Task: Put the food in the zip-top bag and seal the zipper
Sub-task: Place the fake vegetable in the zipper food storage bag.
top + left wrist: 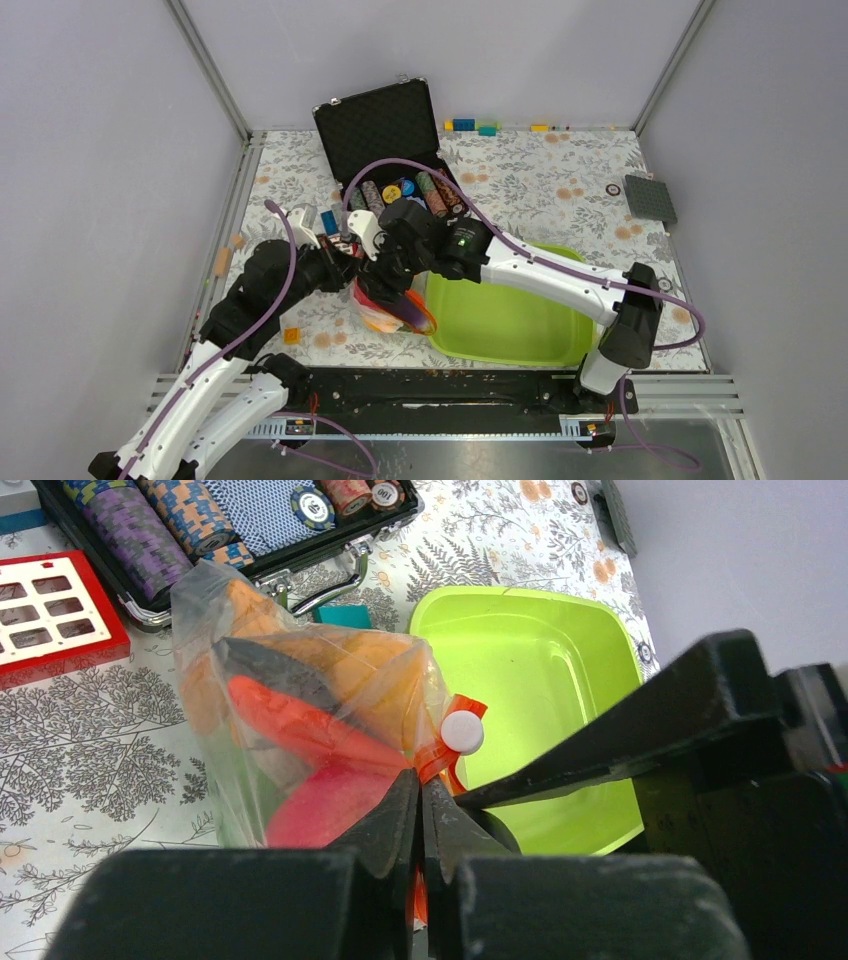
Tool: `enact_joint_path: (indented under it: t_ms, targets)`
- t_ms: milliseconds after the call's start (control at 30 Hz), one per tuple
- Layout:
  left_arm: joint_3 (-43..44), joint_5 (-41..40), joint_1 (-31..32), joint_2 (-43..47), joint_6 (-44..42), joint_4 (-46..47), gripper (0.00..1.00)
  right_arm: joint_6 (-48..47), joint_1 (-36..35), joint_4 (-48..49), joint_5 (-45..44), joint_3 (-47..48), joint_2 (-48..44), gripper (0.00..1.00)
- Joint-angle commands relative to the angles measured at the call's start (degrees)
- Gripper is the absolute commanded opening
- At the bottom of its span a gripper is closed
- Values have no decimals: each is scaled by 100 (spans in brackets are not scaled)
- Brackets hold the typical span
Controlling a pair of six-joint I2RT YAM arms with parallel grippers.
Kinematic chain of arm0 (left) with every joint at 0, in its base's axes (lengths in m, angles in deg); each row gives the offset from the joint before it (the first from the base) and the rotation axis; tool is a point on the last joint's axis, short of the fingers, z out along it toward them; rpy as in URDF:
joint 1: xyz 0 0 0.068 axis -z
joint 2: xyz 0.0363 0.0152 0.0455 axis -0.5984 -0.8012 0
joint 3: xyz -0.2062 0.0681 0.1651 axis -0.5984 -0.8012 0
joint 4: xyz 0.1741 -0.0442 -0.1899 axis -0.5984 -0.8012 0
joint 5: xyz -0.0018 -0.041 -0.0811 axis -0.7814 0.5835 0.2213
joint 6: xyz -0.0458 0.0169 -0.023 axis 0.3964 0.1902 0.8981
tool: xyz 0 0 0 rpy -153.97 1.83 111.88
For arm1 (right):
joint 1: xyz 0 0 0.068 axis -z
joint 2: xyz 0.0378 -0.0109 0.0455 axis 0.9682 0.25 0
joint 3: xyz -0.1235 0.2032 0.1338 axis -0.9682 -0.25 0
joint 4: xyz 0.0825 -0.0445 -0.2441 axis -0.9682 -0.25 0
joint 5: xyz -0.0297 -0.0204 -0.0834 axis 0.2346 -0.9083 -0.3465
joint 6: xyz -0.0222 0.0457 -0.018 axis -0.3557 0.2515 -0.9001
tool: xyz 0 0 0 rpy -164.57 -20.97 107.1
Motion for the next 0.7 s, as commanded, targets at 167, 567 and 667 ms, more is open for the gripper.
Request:
enact_joint_path:
  t_ms: [167, 567, 667]
  targets:
    - [209, 592, -22, 469, 19, 1252, 0, 1416, 330, -1157, -1732, 79, 431, 0]
    - [-193, 961, -23, 378, 513, 1785, 0, 3059, 354, 1175, -2164, -893, -219, 33]
    - [-246, 847, -26, 350, 581, 1733, 0, 3059, 324, 1786, -2316, -1198, -396, 39]
